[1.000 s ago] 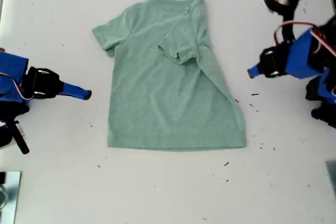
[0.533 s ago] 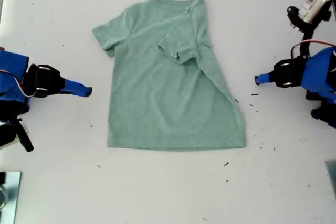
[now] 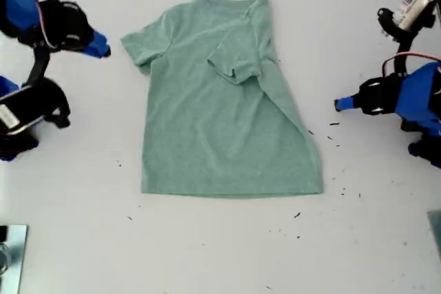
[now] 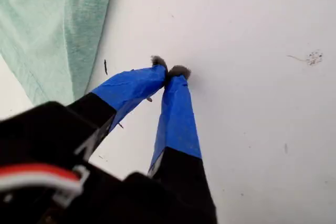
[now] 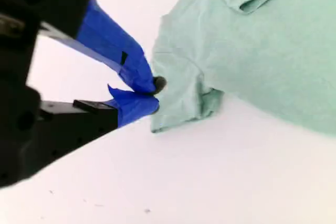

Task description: Fold t shirt

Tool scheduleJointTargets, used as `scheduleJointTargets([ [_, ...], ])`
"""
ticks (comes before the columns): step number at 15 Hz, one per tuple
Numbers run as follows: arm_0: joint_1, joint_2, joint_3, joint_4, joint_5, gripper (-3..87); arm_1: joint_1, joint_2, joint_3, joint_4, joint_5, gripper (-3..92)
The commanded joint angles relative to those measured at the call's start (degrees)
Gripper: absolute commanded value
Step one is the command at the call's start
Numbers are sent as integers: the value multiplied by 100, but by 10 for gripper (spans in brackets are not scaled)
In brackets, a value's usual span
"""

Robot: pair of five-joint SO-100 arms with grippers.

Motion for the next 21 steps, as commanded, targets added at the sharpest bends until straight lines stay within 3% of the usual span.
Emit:
scheduleJointTargets([
  [1,-633,-958,-896,158,510,302,-35,88,246,0,97,25],
  [2,-659,-1239,-1090,123,677,354,-35,88,246,0,105,25],
  [4,-835,-1740,-1143,-105,879,359,-35,88,246,0,141,25],
  [11,-1389,-4025,-316,-2004,958,357,-158,88,246,0,220,25],
  [12,-1441,-4395,-316,-2206,967,333,-176,88,246,0,229,25],
  [14,-1573,-4729,-290,-2426,1011,43,-176,88,246,0,229,25],
  [15,-1477,-4210,-167,-2408,932,-1,-193,88,246,0,229,25],
  [18,-1160,-1793,-439,-1775,712,-1,-193,88,246,0,237,25],
  [21,-861,-1195,-765,-2180,1143,-2,-167,88,246,0,220,25],
])
